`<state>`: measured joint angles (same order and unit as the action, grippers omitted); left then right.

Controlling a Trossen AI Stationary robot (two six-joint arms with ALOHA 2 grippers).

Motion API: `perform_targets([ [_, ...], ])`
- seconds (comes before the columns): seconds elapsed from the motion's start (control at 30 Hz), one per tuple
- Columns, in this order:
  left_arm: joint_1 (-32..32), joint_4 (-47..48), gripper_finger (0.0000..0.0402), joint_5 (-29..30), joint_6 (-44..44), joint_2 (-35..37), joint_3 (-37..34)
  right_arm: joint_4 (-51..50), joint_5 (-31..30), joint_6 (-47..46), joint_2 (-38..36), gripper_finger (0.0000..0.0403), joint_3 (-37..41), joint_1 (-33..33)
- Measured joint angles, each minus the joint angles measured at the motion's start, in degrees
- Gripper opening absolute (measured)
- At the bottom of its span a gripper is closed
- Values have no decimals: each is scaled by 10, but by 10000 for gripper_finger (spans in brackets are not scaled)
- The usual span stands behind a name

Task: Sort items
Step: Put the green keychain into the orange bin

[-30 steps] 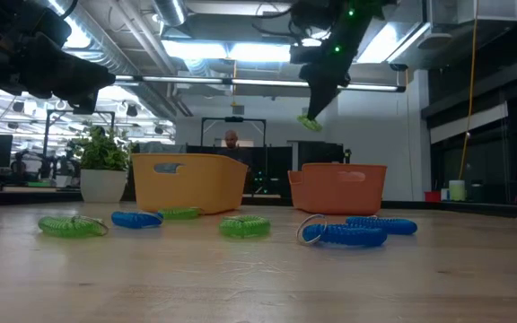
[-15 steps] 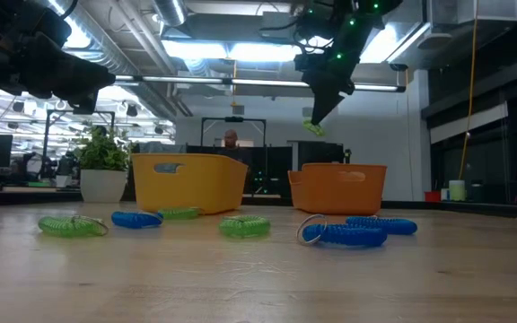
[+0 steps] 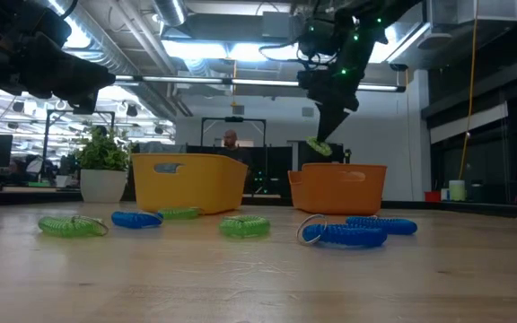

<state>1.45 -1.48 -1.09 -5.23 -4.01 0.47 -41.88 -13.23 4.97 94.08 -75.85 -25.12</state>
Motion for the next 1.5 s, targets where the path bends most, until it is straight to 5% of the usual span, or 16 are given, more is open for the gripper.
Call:
perform_targets([
  [0.43,0,0,70,0,0,0,0,47,0,2,0,7,71,-2],
  [0.93,0,0,70,0,0,0,0,49,-2,0,0,50,72,-2],
  [1.5,0,0,70,0,0,0,0,61,-1,0,0,53,72,-2],
])
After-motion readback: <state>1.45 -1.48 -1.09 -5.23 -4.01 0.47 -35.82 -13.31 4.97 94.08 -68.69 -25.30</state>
